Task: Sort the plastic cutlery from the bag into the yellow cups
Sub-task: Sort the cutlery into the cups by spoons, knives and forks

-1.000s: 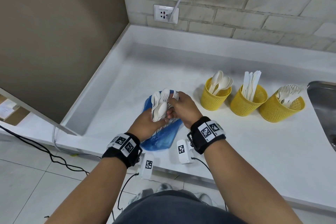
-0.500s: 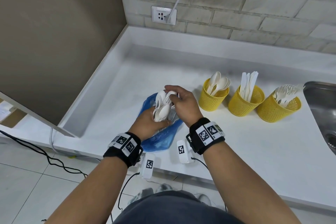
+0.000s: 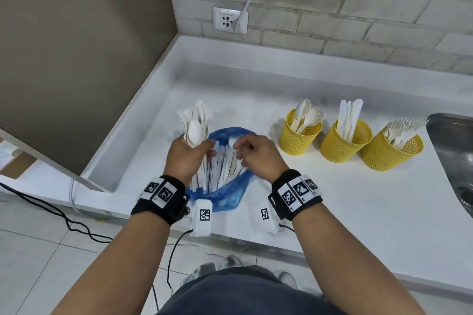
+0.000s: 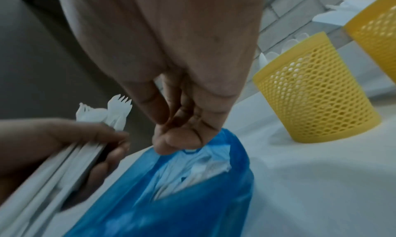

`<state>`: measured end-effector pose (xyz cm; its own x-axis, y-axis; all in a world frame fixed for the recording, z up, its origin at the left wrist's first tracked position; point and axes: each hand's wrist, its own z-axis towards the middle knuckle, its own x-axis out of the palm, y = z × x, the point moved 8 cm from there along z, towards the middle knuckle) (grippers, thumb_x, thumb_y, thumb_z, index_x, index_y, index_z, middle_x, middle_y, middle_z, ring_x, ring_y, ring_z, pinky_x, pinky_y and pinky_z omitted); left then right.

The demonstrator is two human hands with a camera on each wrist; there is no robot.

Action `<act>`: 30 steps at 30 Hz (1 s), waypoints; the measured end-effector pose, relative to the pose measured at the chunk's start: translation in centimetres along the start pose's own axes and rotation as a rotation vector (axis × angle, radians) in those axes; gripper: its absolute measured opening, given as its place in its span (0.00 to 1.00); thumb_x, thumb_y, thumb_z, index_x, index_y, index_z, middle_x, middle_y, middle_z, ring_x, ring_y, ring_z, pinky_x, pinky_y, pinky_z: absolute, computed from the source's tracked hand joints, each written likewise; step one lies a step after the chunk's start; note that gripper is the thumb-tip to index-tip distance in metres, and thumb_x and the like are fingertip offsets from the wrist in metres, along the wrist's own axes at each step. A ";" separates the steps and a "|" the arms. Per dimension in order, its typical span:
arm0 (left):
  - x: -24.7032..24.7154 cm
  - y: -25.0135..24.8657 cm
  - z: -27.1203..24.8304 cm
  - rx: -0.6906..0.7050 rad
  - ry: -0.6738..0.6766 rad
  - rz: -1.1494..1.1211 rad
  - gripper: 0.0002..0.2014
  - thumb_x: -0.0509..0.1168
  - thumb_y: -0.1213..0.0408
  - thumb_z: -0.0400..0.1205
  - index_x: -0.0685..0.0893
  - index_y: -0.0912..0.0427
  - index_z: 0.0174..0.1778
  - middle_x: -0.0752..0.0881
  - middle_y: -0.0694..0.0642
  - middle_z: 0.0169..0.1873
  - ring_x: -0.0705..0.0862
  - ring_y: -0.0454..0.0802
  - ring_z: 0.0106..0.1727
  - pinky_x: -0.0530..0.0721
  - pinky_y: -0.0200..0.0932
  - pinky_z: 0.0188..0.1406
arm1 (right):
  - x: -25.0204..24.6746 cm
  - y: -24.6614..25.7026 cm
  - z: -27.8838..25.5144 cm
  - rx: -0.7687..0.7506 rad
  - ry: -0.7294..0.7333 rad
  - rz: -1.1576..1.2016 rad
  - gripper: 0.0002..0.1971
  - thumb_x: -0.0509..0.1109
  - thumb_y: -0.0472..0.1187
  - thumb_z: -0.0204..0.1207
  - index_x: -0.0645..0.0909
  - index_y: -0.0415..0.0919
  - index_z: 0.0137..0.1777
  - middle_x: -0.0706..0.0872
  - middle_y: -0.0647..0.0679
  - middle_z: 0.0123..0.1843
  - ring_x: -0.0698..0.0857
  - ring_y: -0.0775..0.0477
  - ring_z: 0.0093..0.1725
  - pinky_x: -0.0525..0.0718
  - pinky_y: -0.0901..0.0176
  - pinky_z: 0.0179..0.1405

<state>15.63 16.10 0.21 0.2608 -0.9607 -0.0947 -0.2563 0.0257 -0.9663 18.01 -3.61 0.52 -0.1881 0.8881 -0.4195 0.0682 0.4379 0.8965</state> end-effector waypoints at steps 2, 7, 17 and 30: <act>-0.9 -0.5 0.5 -0.002 -0.026 0.061 0.07 0.75 0.70 0.78 0.88 0.70 0.49 0.91 0.66 0.38 0.90 0.53 0.34 0.90 0.51 0.42 | 1.5 -0.6 -0.4 -0.017 0.076 -0.192 0.10 0.66 0.32 0.80 0.90 0.40 0.47 0.88 0.53 0.39 0.84 0.55 0.37 0.78 0.68 0.42; -0.8 0.5 1.4 -0.053 0.090 0.598 0.05 0.74 0.68 0.70 0.89 0.63 0.41 0.92 0.56 0.31 0.90 0.49 0.31 0.85 0.39 0.32 | 4.3 -1.1 -0.9 -0.075 0.152 -0.351 0.06 0.70 0.37 0.80 0.88 0.39 0.51 0.91 0.48 0.47 0.88 0.46 0.48 0.84 0.56 0.51; 2.3 4.4 1.8 0.047 0.142 1.139 0.16 0.72 0.49 0.76 0.86 0.56 0.54 0.89 0.59 0.49 0.87 0.58 0.48 0.78 0.44 0.39 | 5.5 -2.4 -1.0 -0.094 0.205 -0.434 0.10 0.70 0.36 0.80 0.82 0.42 0.60 0.90 0.44 0.57 0.87 0.41 0.55 0.85 0.51 0.57; 3.3 2.2 1.4 0.127 0.082 1.295 0.12 0.70 0.60 0.81 0.84 0.61 0.57 0.89 0.60 0.51 0.89 0.60 0.50 0.75 0.44 0.39 | 4.9 -2.4 -1.4 -0.107 0.191 -0.406 0.12 0.70 0.34 0.80 0.83 0.39 0.62 0.90 0.42 0.58 0.86 0.41 0.57 0.83 0.52 0.58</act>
<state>17.28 13.34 -2.60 -0.1659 -0.2329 -0.9583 -0.1865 0.9616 -0.2014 15.55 -0.49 -3.46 -0.3567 0.6011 -0.7151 -0.1479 0.7195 0.6786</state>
